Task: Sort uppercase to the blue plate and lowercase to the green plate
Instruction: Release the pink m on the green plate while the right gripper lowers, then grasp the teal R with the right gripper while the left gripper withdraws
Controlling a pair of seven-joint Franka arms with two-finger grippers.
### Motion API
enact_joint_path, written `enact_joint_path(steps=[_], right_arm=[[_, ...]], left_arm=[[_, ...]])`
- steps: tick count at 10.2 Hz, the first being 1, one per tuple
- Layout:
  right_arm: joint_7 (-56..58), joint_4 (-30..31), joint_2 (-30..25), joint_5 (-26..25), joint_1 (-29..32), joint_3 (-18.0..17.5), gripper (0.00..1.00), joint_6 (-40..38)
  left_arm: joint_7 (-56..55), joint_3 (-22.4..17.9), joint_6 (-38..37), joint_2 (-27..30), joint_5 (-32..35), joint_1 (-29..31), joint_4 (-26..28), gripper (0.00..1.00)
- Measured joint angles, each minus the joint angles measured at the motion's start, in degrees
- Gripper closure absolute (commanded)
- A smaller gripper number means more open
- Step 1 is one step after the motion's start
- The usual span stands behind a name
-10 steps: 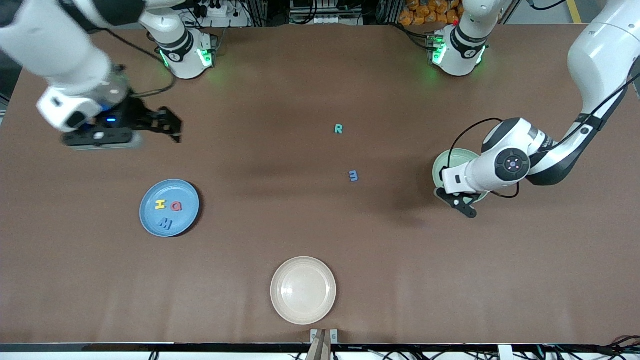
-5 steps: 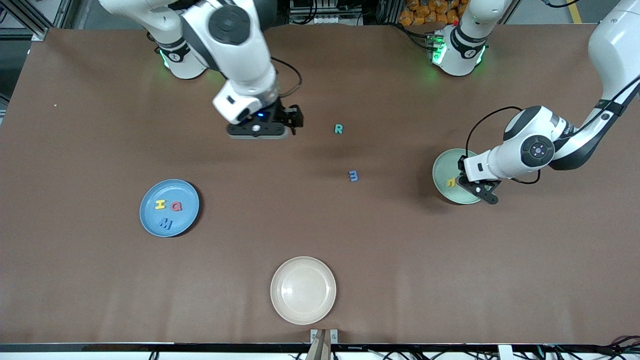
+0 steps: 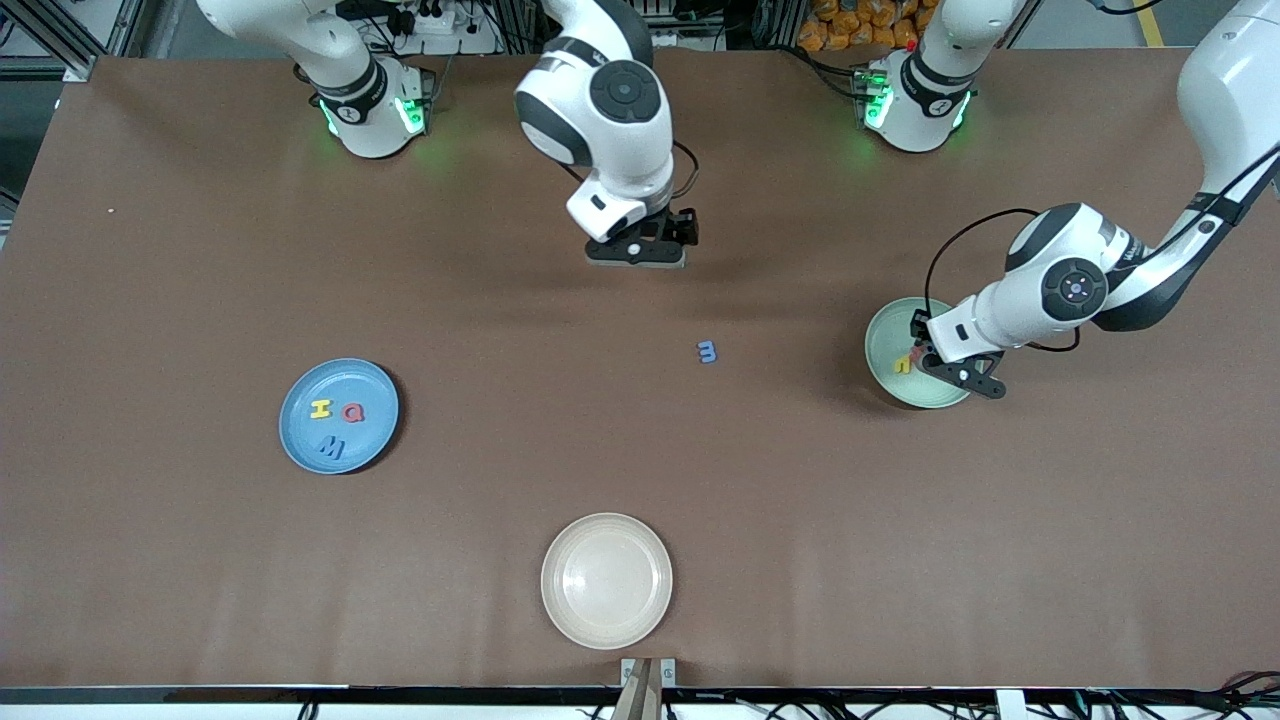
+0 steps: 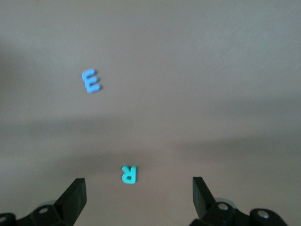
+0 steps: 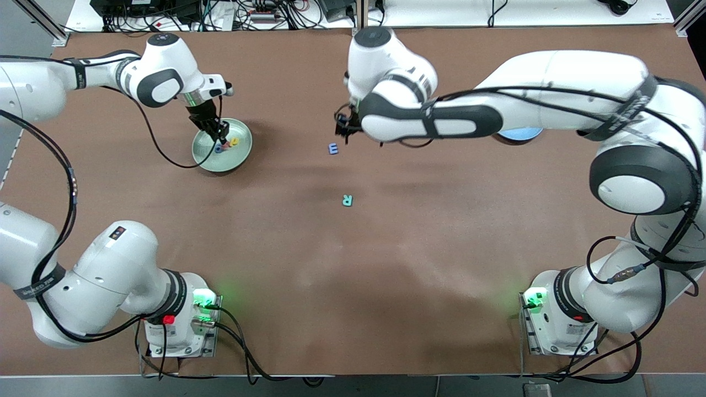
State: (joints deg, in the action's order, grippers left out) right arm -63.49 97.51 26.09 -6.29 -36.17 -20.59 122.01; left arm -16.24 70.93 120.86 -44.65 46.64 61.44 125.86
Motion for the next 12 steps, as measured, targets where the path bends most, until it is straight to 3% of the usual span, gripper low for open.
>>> enact_joint_path(steps=[1,5,12], right_arm=[[-3.26,0.01,2.29,-1.95,-1.56,0.02,0.07,1.21],[-9.4,1.65,8.19,-4.31,-5.37,0.08,0.14,9.39],[-12.2,4.26,12.71,-9.61,-6.76,0.11,0.35,15.25]], left_arm=[[-0.75,0.23,0.0,0.03,0.0,-0.03,0.0,0.44],[-4.3,0.36,0.45,0.03,0.0,-0.57,-0.09,0.45],[-29.08,0.8,0.75,0.0,0.0,-10.9,-4.05,0.45]])
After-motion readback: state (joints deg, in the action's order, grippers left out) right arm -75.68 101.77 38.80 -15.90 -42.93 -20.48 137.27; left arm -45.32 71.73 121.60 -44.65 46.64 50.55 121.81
